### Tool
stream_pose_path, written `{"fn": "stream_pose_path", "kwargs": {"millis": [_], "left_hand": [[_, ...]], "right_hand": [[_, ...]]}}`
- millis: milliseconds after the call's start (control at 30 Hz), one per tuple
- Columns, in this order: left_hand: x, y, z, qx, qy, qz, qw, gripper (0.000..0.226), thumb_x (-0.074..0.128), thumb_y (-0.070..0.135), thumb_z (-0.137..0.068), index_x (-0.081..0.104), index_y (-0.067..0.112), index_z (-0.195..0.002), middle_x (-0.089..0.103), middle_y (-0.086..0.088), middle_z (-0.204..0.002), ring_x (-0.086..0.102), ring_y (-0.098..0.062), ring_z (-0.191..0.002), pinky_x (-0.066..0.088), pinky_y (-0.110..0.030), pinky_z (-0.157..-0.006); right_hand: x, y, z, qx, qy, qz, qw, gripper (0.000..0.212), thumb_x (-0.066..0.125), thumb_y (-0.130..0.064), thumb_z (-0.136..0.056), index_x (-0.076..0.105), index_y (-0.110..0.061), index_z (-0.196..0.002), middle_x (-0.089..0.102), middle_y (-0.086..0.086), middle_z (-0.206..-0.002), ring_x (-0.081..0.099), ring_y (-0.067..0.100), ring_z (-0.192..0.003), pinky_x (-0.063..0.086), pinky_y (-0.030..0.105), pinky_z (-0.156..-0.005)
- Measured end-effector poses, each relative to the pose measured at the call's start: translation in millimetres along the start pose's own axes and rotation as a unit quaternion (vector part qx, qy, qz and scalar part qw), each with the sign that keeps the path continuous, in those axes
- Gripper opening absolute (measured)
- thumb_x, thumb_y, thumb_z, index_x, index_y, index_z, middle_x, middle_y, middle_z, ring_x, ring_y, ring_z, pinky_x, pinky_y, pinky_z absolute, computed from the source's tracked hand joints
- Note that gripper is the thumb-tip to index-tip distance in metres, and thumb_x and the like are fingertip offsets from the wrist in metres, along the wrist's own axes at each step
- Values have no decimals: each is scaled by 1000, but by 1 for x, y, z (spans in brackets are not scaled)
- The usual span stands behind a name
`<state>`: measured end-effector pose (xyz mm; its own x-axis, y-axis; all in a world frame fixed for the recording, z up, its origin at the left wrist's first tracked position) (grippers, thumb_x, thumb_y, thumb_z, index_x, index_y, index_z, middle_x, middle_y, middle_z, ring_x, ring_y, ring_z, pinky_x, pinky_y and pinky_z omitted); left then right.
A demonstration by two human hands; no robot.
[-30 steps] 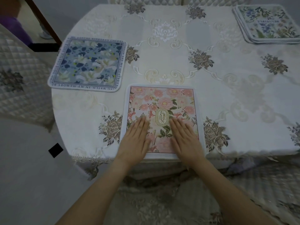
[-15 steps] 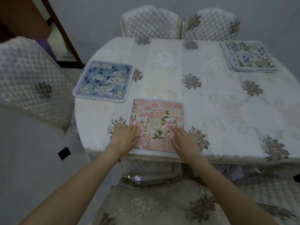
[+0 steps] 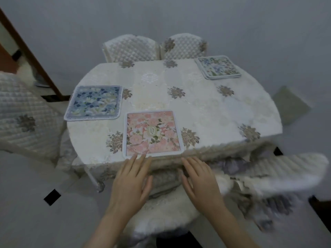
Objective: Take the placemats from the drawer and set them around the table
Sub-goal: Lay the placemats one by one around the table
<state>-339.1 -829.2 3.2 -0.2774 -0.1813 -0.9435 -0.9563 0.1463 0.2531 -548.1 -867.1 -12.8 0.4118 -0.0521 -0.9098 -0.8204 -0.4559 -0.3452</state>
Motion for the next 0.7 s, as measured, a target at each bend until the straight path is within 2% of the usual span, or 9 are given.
{"fn": "stream_pose_path", "kwargs": {"millis": [67, 233, 367, 467, 533, 700], "left_hand": [[7, 9, 31, 23, -27, 14, 999, 53, 33, 40, -95, 50, 16, -139, 54, -3, -139, 47, -26, -130, 31, -39, -106], [23, 31, 99, 78, -110, 44, 990, 55, 25, 45, -98, 50, 17, -139, 53, -4, -138, 47, -29, -130, 30, -40, -107], [27, 58, 125, 115, -127, 65, 983, 51, 35, 41, -95, 51, 18, -137, 56, -3, -135, 48, -28, -126, 31, -37, -104], [26, 85, 127, 148, -135, 73, 977, 52, 34, 42, -94, 50, 19, -138, 54, -2, -137, 47, -28, -127, 38, -41, -104], [27, 107, 123, 185, -137, 74, 970, 52, 35, 42, -94, 50, 19, -139, 53, -4, -139, 47, -28, -129, 34, -40, -105], [39, 187, 115, 252, -144, 66, 955, 52, 35, 41, -94, 50, 19, -139, 51, -5, -141, 45, -28, -132, 29, -40, -109]], "right_hand": [[-1, -7, 41, 34, 13, -3, 999, 51, 29, -41, -100, 53, -13, -135, 58, 6, -133, 50, 27, -126, 44, 47, -100], [-3, -26, 144, 128, 19, 0, 992, 48, 37, -37, -97, 53, -12, -135, 57, 7, -134, 49, 26, -126, 44, 39, -100], [-10, -29, 210, 209, 27, -2, 978, 48, 36, -38, -97, 50, -15, -138, 55, 4, -137, 49, 24, -128, 44, 38, -100], [-23, -23, 248, 249, 47, 0, 967, 50, 31, -41, -100, 49, -15, -139, 55, 4, -136, 51, 23, -126, 46, 41, -99], [-33, -14, 269, 268, 62, 4, 961, 52, 27, -42, -101, 48, -16, -140, 54, 4, -137, 50, 23, -127, 46, 42, -100], [-60, 26, 323, 311, 91, 19, 946, 48, 37, -35, -98, 47, -14, -140, 55, 5, -135, 51, 21, -124, 46, 41, -99]]}}
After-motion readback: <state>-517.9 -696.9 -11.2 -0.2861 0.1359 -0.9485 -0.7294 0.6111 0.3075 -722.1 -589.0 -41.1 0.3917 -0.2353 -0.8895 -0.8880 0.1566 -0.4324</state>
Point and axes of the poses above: each hand's wrist, its own z-axis away from the middle knuckle, its own x-axis out of the palm, y = z × x, the point moved 4 cm from there along -z, towards the middle knuckle
